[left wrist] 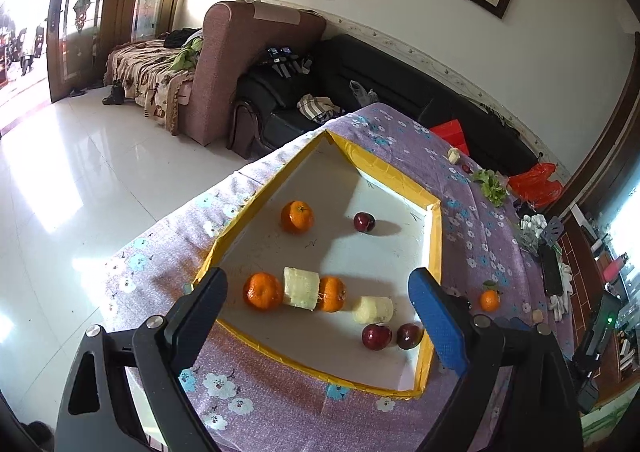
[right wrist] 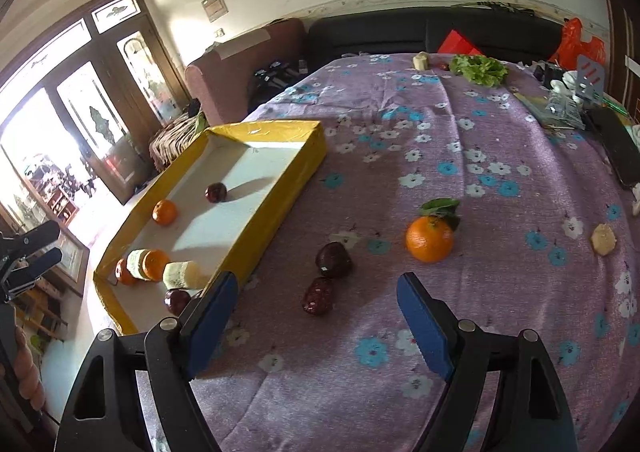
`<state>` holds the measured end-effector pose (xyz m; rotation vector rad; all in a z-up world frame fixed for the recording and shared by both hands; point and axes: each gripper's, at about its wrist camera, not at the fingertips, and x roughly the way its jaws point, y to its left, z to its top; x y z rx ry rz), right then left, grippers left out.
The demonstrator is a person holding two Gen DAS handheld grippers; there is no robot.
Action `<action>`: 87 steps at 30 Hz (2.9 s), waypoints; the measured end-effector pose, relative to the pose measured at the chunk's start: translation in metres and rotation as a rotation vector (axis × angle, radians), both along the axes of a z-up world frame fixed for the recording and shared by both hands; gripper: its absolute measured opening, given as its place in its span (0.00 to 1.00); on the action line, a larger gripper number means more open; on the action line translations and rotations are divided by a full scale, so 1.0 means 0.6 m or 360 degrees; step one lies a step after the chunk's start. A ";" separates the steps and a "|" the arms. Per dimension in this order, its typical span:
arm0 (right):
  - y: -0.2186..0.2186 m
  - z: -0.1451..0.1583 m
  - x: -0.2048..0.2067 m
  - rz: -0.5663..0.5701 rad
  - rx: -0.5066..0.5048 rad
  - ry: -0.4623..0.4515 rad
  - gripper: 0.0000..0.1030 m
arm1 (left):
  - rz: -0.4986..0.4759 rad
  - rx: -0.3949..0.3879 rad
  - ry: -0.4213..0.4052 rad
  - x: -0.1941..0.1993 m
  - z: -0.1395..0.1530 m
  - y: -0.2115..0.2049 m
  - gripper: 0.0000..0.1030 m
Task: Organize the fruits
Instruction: 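Withdraw both open tools from the tray, then move both open tools over the remaining fruits on the cloth, then grasp a leafy mandarin orange with the left tool while the right grasps a pale yellow cube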
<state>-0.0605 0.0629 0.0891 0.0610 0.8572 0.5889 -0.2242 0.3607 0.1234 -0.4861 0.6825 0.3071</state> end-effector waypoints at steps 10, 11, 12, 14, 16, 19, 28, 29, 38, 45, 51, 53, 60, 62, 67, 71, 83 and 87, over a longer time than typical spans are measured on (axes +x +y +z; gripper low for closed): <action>0.093 0.019 -0.031 0.0130 -0.0078 -0.0081 0.84 | 0.0114 -0.0073 -0.0050 -0.044 -0.015 0.066 0.89; 0.101 0.019 -0.032 0.0135 -0.0085 -0.0080 0.84 | 0.0125 -0.0081 -0.0053 -0.047 -0.018 0.073 0.89; 0.110 0.019 -0.033 0.0137 -0.0098 -0.0080 0.84 | 0.0140 -0.0092 -0.0059 -0.053 -0.021 0.084 0.89; 0.127 0.020 -0.034 0.0143 -0.0116 -0.0079 0.84 | 0.0171 -0.0113 -0.0070 -0.063 -0.027 0.103 0.89; 0.147 0.019 -0.036 0.0161 -0.0139 -0.0080 0.84 | 0.0214 -0.0135 -0.0077 -0.075 -0.034 0.125 0.89; 0.174 0.017 -0.043 0.0194 -0.0171 -0.0088 0.84 | 0.0265 -0.0177 -0.0070 -0.088 -0.046 0.153 0.89; 0.203 0.016 -0.062 0.0274 -0.0117 -0.0104 0.84 | 0.0301 -0.0131 -0.0047 -0.098 -0.030 0.148 0.89; 0.194 0.018 -0.064 0.0264 -0.0102 -0.0103 0.84 | 0.0281 -0.0107 -0.0074 -0.097 -0.024 0.135 0.89; 0.012 0.022 -0.034 -0.0033 -0.0024 -0.0127 0.84 | -0.0038 0.0054 0.0001 0.000 -0.012 -0.026 0.90; -0.212 0.022 0.005 -0.0426 0.0009 -0.0075 0.83 | -0.0399 0.0055 0.0150 0.100 -0.052 -0.171 0.90; -0.297 0.005 0.036 -0.0549 0.0060 0.0041 0.83 | -0.0759 0.0129 0.0193 0.160 -0.080 -0.291 0.81; -0.302 0.010 0.050 -0.0569 0.0058 0.0022 0.81 | -0.0814 0.0164 0.0226 0.167 -0.083 -0.308 0.66; -0.368 -0.016 0.135 -0.0838 -0.0079 0.0035 0.74 | -0.0934 0.0234 0.0264 0.201 -0.074 -0.352 0.58; -0.361 -0.035 0.155 -0.0812 -0.0121 0.0069 0.70 | -0.0958 0.0289 0.0262 0.222 -0.073 -0.374 0.62; -0.342 -0.071 0.178 -0.0780 -0.0249 0.0100 0.54 | -0.1046 0.0428 0.0266 0.286 -0.096 -0.425 0.63; -0.334 -0.079 0.179 -0.0782 -0.0327 0.0066 0.40 | -0.1045 0.0439 0.0339 0.333 -0.127 -0.439 0.62; -0.351 -0.072 0.170 -0.0814 -0.0217 0.0041 0.31 | -0.1086 0.0375 0.0430 0.377 -0.171 -0.462 0.35; -0.352 -0.064 0.164 -0.0822 -0.0197 0.0007 0.31 | -0.1036 0.0348 0.0396 0.370 -0.165 -0.451 0.34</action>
